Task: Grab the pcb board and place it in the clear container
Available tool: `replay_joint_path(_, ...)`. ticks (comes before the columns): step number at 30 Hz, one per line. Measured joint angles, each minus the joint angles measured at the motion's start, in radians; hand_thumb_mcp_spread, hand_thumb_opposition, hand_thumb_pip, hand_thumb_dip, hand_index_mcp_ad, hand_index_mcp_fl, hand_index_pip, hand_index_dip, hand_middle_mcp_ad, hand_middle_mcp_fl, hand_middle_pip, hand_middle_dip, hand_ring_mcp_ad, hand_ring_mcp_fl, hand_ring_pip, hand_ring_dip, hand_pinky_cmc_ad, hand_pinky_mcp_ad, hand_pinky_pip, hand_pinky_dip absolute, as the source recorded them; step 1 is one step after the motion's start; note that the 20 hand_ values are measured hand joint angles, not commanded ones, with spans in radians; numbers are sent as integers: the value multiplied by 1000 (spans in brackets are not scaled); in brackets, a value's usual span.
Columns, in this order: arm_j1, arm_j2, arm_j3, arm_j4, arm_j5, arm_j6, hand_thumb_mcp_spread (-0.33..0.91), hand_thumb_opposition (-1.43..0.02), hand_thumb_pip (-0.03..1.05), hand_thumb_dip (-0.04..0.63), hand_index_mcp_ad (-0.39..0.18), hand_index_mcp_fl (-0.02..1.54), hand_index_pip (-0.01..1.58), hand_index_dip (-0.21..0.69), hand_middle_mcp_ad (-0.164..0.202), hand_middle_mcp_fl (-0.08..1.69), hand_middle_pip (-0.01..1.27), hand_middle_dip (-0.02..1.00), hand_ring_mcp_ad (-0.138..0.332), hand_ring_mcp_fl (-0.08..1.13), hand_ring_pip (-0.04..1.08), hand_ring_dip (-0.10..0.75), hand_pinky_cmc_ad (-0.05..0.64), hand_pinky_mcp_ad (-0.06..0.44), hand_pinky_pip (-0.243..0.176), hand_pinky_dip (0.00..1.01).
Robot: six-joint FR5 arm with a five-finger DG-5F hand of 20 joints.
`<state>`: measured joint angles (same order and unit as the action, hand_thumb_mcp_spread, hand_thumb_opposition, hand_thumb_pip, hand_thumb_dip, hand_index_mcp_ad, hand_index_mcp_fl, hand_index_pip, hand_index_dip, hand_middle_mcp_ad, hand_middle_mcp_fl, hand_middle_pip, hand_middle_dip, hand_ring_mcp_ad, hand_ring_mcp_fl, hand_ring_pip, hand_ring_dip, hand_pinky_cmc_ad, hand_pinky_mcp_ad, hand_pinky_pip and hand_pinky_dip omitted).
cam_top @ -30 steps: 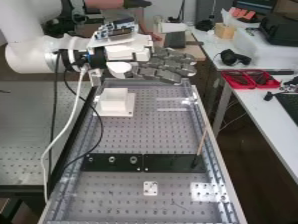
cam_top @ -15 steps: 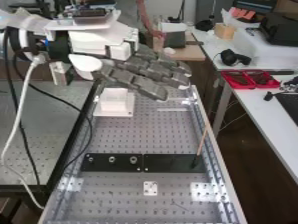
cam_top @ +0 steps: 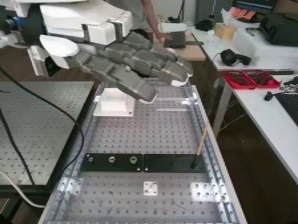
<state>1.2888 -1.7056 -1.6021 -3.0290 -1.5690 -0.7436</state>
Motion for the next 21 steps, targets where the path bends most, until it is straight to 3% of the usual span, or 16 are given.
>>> replay_joint_path(6,14,17,-26,21,53,5,469,-747,290,190,-108,401,86,387,0,136,136,166,166,16,93,59,367,251,-63,312)
replay_joint_path(11,41,43,-55,39,107,8,447,-747,318,190,-108,400,80,328,0,136,133,164,164,16,93,59,368,265,-63,316)
replay_joint_path(21,92,80,-57,6,204,4,414,-750,375,188,-103,400,82,283,3,197,127,164,164,16,93,59,367,265,-63,354)
